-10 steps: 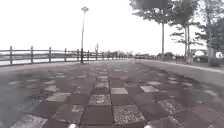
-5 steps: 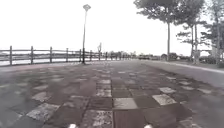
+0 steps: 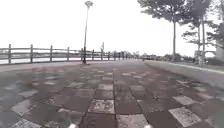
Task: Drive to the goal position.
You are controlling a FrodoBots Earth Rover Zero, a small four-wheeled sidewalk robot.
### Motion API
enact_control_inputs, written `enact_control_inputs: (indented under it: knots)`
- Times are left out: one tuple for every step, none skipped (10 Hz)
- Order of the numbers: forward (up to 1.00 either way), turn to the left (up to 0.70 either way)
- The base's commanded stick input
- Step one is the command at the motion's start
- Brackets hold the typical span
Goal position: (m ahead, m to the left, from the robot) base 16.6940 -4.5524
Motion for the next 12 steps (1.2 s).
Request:
enact_control_inputs:
  knots:
    - [1.00, 0.00]
    - [1.00, 0.00]
    - [1.00, 0.00]
    - [1.00, -0.40]
    - [1.00, -0.40]
    - [1.00, -0.40]
    - [1.00, -0.40]
    - [1.00, -0.40]
    - [1.00, -0.40]
    - [1.00, -0.40]
    - [1.00, -0.40]
    - [1.00, -0.40]
